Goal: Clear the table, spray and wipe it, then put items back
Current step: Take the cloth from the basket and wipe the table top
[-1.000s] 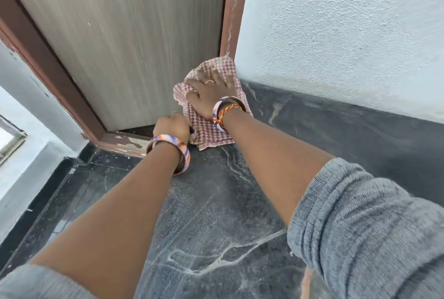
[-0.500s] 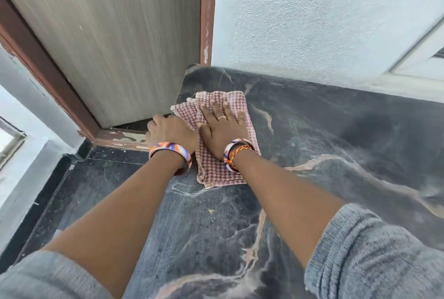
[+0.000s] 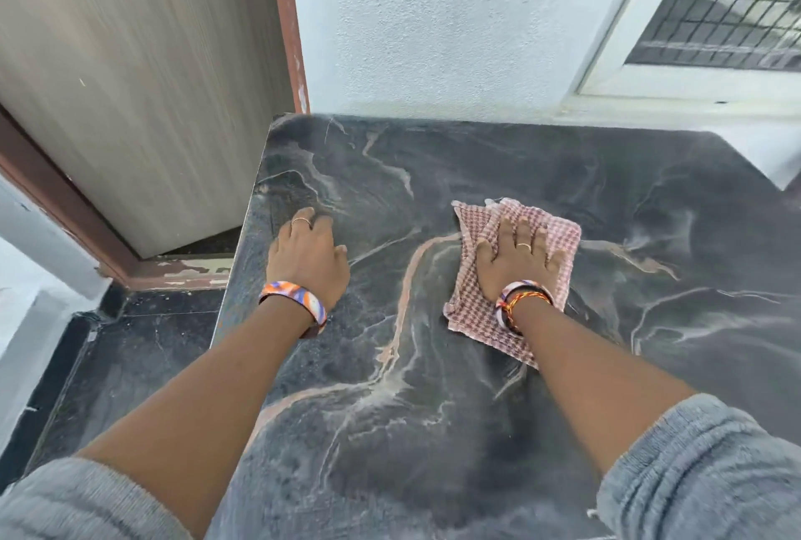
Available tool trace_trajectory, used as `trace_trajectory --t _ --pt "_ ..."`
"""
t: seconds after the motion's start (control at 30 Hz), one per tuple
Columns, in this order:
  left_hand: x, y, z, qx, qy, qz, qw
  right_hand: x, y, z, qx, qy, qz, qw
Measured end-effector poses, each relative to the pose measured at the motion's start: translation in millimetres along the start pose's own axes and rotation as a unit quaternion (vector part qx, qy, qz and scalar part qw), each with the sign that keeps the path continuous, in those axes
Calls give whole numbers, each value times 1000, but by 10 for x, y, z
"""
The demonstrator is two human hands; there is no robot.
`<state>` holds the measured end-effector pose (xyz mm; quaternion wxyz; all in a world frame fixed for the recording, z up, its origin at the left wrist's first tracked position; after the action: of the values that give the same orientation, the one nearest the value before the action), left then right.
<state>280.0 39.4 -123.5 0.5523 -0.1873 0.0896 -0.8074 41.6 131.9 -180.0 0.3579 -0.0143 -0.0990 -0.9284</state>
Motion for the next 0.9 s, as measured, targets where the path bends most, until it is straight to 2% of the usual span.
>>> trace_trajectory --t 0.23,0.43,0.53,0.63,0.8,0.9 --pt "-580 5 107 -14 -16 16 1000 -695 -1118 298 -42 -12 -172 984" --pt "-1018 383 299 5 -63 98 993 -1385 -1460 434 -57 -15 -214 975" --pt "-1176 636 369 5 -66 162 985 -1727 -1322 441 -51 -18 -177 983" --pt "-1293 903 371 1 -15 210 978 -2089 -993 400 -38 -42 -102 993" --pt "-1504 1156 325 -76 54 198 976 -2790 -73 341 25 -93 64 993" --pt "-1621 1313 324 -137 68 230 961 -3069 498 283 39 -76 147 985"
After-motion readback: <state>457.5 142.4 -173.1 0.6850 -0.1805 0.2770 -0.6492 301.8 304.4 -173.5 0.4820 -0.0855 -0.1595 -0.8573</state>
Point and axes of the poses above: each hand's wrist, its own x-axis towards the middle knuckle, its own z-axis out of the back of the hand, y = z × x, the point moved 2 cm from there along x, towards the middle knuckle, and after that the axes turned 12 degrees about -y, right-handed, at the moved point
